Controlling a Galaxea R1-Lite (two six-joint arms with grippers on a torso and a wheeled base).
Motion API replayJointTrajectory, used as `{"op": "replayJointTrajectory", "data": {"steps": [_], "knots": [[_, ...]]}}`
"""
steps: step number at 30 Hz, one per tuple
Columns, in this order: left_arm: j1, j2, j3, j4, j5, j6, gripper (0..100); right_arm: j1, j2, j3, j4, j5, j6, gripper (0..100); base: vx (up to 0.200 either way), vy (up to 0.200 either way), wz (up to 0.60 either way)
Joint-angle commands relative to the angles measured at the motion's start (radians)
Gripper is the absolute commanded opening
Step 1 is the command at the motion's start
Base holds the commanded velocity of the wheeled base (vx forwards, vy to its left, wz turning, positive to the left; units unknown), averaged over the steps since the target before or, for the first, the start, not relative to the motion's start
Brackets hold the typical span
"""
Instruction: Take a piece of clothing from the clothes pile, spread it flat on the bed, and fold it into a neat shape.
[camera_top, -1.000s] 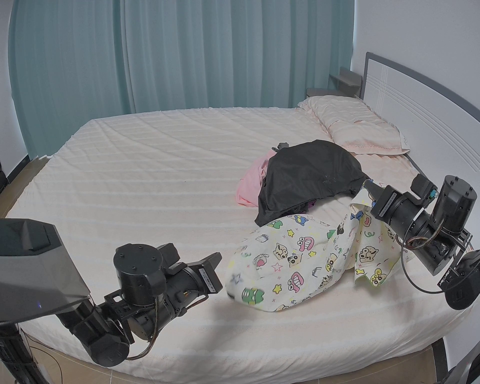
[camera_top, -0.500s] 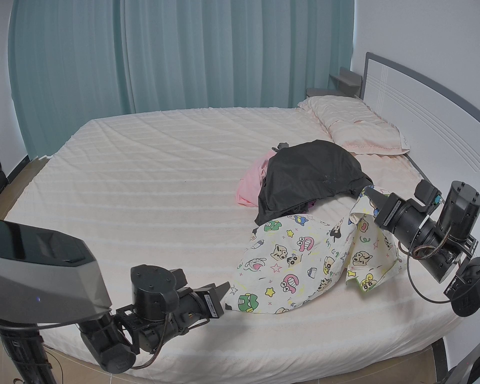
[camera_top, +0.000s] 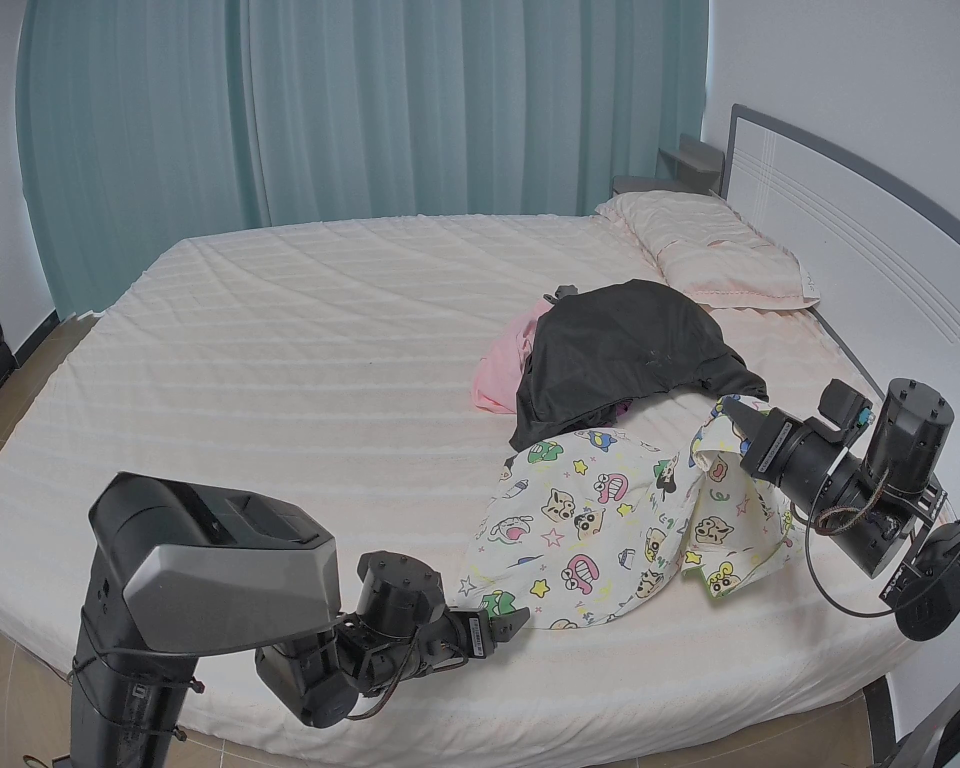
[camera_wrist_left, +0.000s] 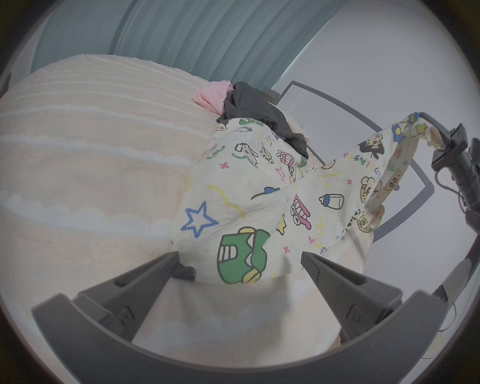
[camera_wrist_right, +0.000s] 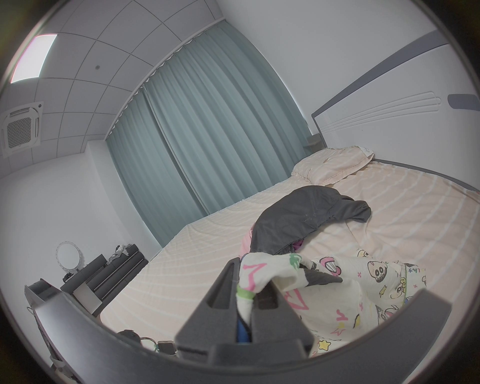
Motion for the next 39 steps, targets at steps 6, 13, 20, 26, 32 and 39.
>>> {"op": "replayJointTrajectory", "data": {"steps": [6, 13, 20, 26, 32, 39], "knots": [[0.003, 0.105, -0.261, 0.179, 0.019, 0.025, 100, 0.000, 0.013, 0.003, -0.001, 0.000, 0.001, 0, 0.000, 0.000, 0.00], [0.006, 0.114, -0.270, 0.181, 0.046, 0.023, 0, 0.000, 0.014, 0.003, -0.001, 0.000, 0.001, 0, 0.000, 0.000, 0.00], [0.008, 0.043, -0.178, 0.174, 0.075, 0.015, 0, 0.000, 0.010, 0.007, -0.001, -0.001, 0.001, 0, 0.000, 0.000, 0.00], [0.006, -0.072, -0.054, 0.173, 0.078, 0.015, 0, -0.001, 0.005, 0.010, -0.003, -0.001, 0.001, 0, 0.000, 0.000, 0.00], [0.006, -0.196, 0.031, 0.173, 0.098, 0.015, 0, -0.007, -0.005, 0.014, -0.003, -0.001, 0.001, 0, 0.000, 0.000, 0.00], [0.003, -0.351, 0.074, 0.173, 0.131, 0.015, 0, -0.013, -0.015, 0.014, -0.005, -0.001, 0.001, 0, 0.000, 0.000, 0.00]]}}
